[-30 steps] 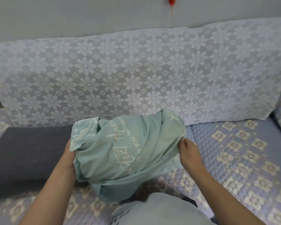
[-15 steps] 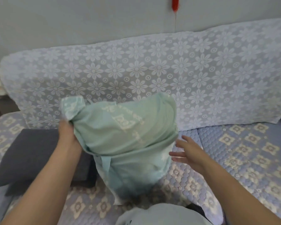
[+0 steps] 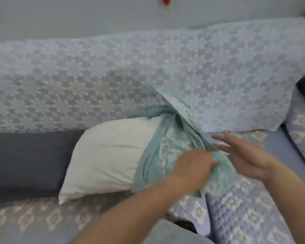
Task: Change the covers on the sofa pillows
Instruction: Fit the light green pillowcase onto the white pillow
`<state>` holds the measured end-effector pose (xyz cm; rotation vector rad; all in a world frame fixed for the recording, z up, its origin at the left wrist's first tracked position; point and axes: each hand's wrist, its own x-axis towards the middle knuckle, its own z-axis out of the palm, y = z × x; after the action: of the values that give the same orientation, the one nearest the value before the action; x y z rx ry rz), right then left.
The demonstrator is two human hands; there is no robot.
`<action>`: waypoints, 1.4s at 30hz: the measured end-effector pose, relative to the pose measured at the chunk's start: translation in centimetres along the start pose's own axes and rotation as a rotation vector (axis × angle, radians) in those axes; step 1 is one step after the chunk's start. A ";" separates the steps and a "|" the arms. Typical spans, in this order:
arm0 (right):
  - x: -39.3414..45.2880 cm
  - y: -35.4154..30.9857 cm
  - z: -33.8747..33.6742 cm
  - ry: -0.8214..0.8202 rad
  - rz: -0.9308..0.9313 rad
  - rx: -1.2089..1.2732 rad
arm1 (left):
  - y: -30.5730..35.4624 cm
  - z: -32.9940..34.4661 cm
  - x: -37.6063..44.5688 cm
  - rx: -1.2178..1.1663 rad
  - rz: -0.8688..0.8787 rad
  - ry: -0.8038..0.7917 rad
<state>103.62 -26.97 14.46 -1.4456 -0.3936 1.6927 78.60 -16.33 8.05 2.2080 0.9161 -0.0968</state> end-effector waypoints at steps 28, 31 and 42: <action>29.1 19.1 -0.1 0.487 0.021 -1.173 | -22.0 14.4 14.4 0.520 -0.288 -0.183; 31.1 18.4 0.8 0.637 0.110 -1.268 | -23.0 12.5 15.8 0.503 -0.174 -0.204; 32.3 18.9 9.1 0.347 -0.093 -1.233 | -21.7 15.8 15.8 0.270 0.038 -0.434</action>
<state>88.87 -10.95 -17.31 -2.4504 -1.4247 1.0253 79.55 -7.05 -21.70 2.3126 0.6445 -0.6887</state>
